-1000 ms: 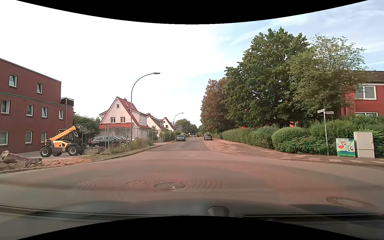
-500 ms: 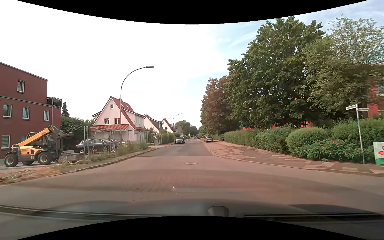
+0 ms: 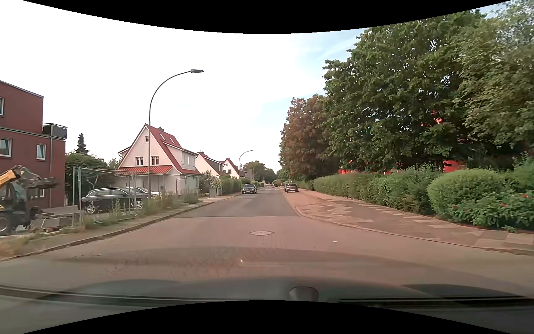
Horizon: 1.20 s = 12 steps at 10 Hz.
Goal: Follow the waypoints while adhering to traffic rules and regulations
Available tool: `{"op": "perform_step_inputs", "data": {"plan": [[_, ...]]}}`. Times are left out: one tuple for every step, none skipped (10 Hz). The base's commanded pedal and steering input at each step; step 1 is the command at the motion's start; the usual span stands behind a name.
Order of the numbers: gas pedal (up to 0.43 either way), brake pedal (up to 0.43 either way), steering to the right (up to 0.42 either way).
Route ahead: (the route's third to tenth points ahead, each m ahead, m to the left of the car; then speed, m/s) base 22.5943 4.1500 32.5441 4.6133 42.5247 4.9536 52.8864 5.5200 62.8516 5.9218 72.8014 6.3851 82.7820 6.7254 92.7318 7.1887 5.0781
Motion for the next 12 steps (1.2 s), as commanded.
{"op": "perform_step_inputs", "data": {"plan": [[0.098,0.0,-0.009],[0.11,0.0,-0.009],[0.11,0.0,-0.013],[0.11,0.0,-0.017],[0.11,0.0,-0.019],[0.118,0.0,-0.019],[0.118,0.0,-0.019],[0.13,0.0,-0.023],[0.13,0.0,-0.027],[0.13,0.0,-0.032],[0.13,0.0,-0.032],[0.13,0.0,-0.029]]}}
